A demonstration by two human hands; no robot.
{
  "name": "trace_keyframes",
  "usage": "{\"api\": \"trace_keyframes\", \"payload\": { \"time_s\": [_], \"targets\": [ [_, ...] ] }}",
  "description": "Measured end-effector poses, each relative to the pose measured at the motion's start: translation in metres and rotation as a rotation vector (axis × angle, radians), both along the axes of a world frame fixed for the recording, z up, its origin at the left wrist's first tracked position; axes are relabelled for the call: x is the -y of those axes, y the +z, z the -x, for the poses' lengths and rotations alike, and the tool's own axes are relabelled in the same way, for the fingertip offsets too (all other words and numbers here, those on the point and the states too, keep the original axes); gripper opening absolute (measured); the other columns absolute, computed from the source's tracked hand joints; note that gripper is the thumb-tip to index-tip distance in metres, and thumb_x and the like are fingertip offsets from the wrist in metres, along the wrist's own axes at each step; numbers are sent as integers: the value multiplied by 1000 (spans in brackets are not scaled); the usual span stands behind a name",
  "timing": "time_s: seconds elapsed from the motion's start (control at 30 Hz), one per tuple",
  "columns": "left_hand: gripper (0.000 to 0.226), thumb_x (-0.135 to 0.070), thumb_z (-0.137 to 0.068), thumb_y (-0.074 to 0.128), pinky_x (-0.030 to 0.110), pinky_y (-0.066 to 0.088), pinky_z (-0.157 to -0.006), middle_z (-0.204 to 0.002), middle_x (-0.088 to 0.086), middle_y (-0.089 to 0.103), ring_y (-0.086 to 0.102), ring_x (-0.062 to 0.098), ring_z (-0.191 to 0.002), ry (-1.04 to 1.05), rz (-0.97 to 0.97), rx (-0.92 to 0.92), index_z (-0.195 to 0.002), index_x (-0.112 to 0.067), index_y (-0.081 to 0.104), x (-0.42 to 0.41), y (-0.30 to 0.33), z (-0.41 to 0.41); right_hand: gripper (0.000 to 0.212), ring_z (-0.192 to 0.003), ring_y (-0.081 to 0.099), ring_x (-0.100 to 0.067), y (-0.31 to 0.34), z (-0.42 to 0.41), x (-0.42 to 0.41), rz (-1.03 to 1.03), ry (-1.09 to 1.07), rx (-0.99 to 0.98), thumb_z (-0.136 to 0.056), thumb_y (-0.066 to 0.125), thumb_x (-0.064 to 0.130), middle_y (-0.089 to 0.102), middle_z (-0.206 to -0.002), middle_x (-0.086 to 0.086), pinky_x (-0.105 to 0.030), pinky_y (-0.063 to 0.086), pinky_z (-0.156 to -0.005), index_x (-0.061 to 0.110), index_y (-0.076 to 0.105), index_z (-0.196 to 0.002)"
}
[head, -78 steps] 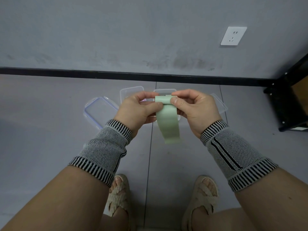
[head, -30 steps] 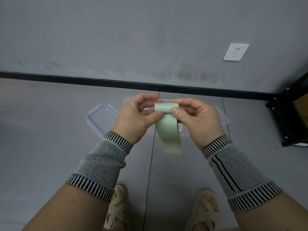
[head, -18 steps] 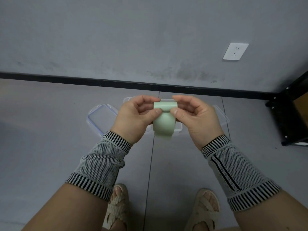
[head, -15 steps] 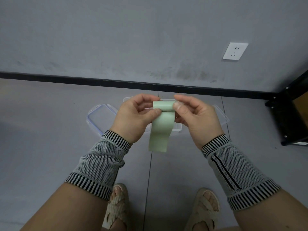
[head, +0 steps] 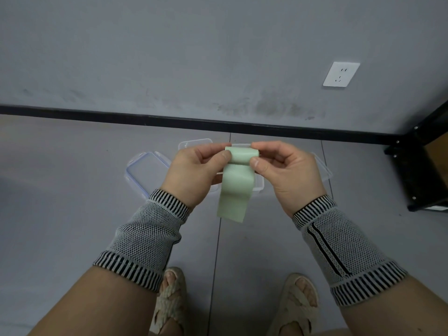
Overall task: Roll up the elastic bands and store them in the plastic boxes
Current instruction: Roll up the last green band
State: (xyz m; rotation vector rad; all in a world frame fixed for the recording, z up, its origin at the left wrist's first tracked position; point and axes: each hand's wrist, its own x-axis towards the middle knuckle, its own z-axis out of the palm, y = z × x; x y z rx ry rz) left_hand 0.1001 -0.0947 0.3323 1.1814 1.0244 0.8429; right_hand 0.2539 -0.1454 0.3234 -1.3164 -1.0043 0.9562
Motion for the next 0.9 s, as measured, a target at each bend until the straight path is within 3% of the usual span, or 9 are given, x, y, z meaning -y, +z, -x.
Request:
{"api": "trace_keyframes", "payload": {
  "time_s": [0.2, 0.37, 0.5, 0.63, 0.77, 0.9],
  "targets": [
    [21, -9, -92, 56, 31, 57, -81, -104, 9, 71, 68, 20, -95, 30, -35, -36, -110, -12, 66, -1, 0, 1, 31, -95, 69, -18, -1, 1, -1, 60, -20, -79, -79, 70, -2, 70, -102, -10, -31, 55, -86, 18, 66, -102],
    [19, -20, -91, 59, 11, 47, -72, -98, -13, 69, 61, -7, -84, 48, -142, -122, -100, -33, 67, 0, 1, 1, 24, -85, 69, -14, -2, 3, 0, 70, -4, -53, -81, 68, -1, 72, -97, -8, -20, 54, -73, 11, 68, -103],
    [22, -22, -95, 51, 20, 47, -86, -110, -8, 69, 62, 8, -105, 2, -126, -113, -104, -36, 66, 1, 2, 1, 20, -87, 70, -18, -4, 0, 0, 78, -18, -69, -83, 67, 2, 72, -97, -8, -26, 56, -77, 12, 68, -100],
    [27, -16, -97, 48, 28, 49, -91, -111, -12, 67, 61, 9, -106, -24, -121, -94, -111, -34, 62, 1, 3, 0, 21, -89, 69, -21, -6, 1, 0, 68, 0, -102, -81, 68, -3, 70, -99, -13, -36, 56, -83, 13, 66, -93],
    [27, -23, -97, 49, 38, 47, -98, -112, -17, 65, 60, 9, -108, -40, -163, -180, -111, -43, 60, 0, -2, 0, 23, -85, 67, -17, -6, 2, 0, 50, -15, -91, -79, 69, -5, 69, -95, -11, -31, 57, -79, 14, 65, -91],
    [32, -22, -98, 47, 31, 44, -100, -112, -23, 58, 55, 2, -109, -65, -227, -271, -117, -46, 52, 1, -7, -2, 23, -84, 67, -17, -8, 3, 0, 42, -30, -66, -78, 70, -5, 68, -96, -14, -29, 57, -77, 14, 65, -90]
  ]
}}
